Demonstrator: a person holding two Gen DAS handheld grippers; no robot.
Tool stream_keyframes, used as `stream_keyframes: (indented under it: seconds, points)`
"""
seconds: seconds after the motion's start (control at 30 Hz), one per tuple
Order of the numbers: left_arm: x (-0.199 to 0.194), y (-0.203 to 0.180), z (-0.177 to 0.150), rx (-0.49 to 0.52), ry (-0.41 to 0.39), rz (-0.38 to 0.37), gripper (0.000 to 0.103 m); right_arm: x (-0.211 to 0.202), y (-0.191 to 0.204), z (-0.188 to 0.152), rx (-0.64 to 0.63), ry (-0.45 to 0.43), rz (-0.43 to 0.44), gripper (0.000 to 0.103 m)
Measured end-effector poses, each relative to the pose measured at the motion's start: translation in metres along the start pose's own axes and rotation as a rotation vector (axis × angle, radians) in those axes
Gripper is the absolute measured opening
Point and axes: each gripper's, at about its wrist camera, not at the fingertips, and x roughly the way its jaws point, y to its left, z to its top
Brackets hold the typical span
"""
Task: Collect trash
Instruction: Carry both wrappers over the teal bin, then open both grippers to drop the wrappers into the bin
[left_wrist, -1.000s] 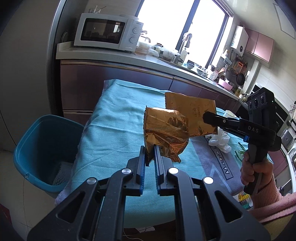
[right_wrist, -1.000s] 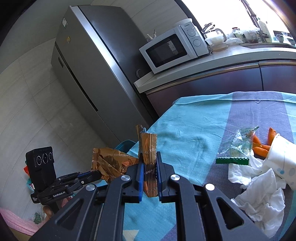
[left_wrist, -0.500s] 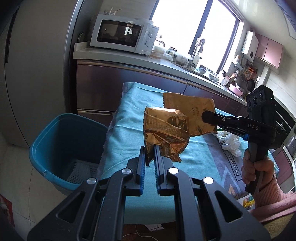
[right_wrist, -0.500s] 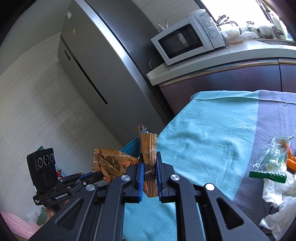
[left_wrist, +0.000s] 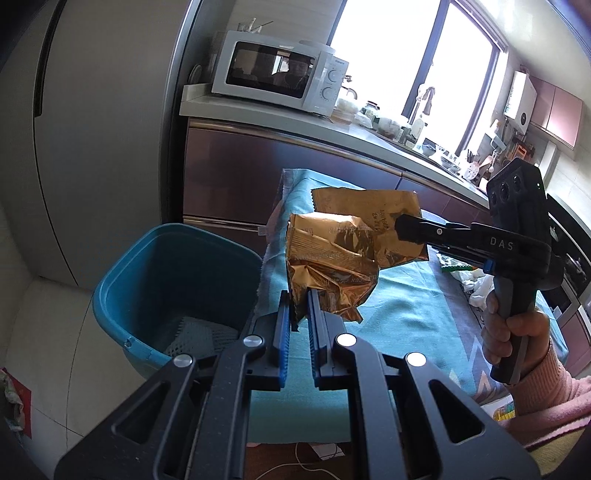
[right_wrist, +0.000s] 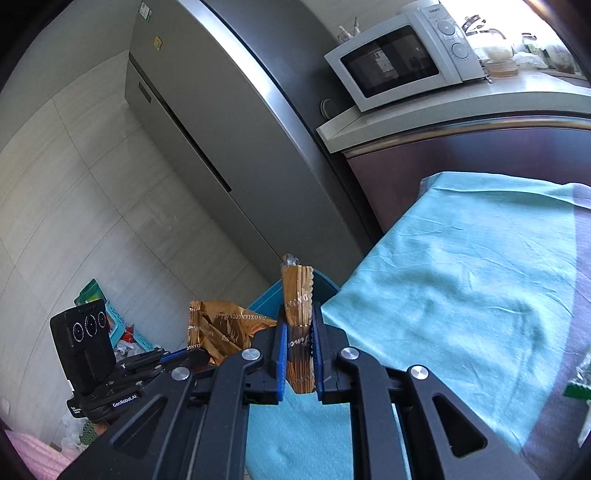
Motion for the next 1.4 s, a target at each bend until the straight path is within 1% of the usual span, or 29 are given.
stream_keyframes:
  seconds: [0.4, 0.67, 1.03, 1.13, 1.27, 1.4]
  points:
    - [-0.005, 0.037, 0.008, -0.030, -0.008, 0.098, 0.010, 0.058, 0.009, 0.015, 0.019, 0.070, 0.056, 0.011]
    - [0.000, 0.067, 0.007, -0.057, 0.022, 0.160, 0.010, 0.101, 0.014, 0.016, 0.042, 0.138, 0.069, 0.011]
    - [0.021, 0.092, -0.001, -0.083, 0.075, 0.209, 0.010, 0.149, 0.019, 0.012, 0.060, 0.235, 0.035, 0.011]
    - [0.028, 0.096, -0.004, -0.087, 0.086, 0.235, 0.010, 0.162, 0.019, 0.009, 0.073, 0.267, 0.019, 0.011]
    - [0.040, 0.103, -0.008, -0.107, 0.110, 0.245, 0.010, 0.176, 0.016, 0.008, 0.097, 0.300, 0.000, 0.012]
    - [0.050, 0.108, -0.012, -0.127, 0.128, 0.248, 0.010, 0.182, 0.020, 0.008, 0.081, 0.310, -0.028, 0.013]
